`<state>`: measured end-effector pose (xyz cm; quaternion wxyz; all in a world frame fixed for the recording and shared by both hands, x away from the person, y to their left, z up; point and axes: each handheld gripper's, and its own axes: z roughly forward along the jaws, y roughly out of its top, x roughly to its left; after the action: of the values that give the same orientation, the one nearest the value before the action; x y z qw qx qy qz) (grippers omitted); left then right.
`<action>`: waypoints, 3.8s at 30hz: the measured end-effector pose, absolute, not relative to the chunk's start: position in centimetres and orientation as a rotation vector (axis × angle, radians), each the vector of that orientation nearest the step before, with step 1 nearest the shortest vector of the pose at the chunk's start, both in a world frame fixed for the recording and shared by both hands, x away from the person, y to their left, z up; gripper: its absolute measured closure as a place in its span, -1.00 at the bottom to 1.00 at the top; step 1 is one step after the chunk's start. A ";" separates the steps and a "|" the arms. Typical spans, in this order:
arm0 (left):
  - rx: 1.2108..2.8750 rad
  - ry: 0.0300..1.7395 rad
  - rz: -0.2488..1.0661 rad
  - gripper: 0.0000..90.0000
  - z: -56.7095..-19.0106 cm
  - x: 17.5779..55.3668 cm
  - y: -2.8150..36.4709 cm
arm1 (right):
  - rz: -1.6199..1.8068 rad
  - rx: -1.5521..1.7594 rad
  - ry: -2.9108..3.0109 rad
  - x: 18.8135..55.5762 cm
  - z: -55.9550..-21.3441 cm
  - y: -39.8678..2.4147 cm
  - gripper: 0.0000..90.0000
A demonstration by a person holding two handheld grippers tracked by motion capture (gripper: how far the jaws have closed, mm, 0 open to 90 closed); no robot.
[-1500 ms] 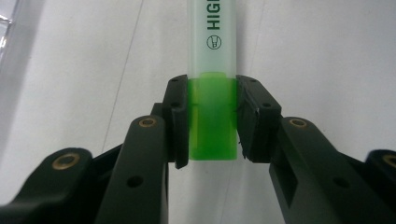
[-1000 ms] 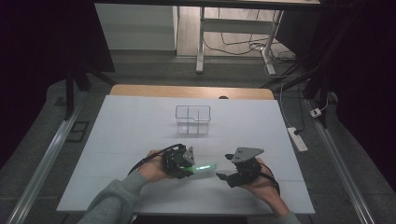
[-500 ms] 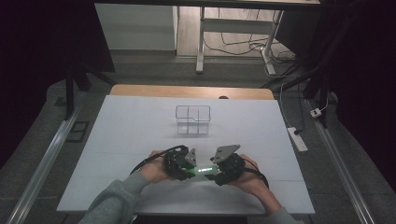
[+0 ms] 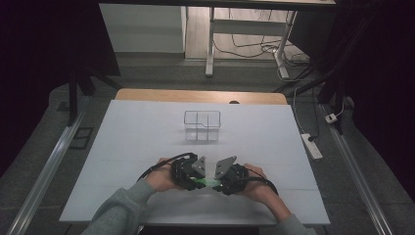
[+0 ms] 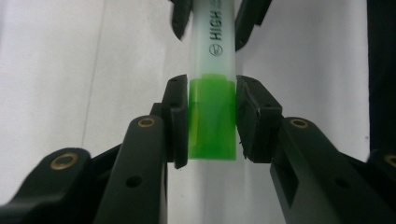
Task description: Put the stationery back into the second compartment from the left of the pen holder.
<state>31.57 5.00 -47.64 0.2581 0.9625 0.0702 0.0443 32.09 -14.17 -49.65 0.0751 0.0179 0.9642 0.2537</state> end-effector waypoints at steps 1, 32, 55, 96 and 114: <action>2.597 0.199 0.131 0.43 -47.5 31.6 5.1 | 0.763 0.049 2.884 32.1 -49.6 -14.2 0.41; 2.228 0.608 0.064 -0.26 -47.2 34.2 9.3 | 0.978 0.323 2.649 33.0 -48.6 -16.7 0.45; 2.085 0.678 0.004 -0.21 -47.5 34.9 9.6 | 1.092 0.358 2.470 32.4 -49.0 -16.2 0.45; 1.966 0.690 -0.063 0.62 -47.2 35.7 11.6 | 1.164 0.595 2.471 33.1 -49.0 -19.5 -0.09; 1.912 0.728 -0.009 0.64 -46.3 36.3 14.0 | 1.174 0.810 2.403 32.9 -49.1 -26.2 -0.19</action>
<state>36.28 13.97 -46.32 0.5208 0.7978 0.3038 -0.0037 32.86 -26.19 -49.11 0.1727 0.2857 0.8469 0.4138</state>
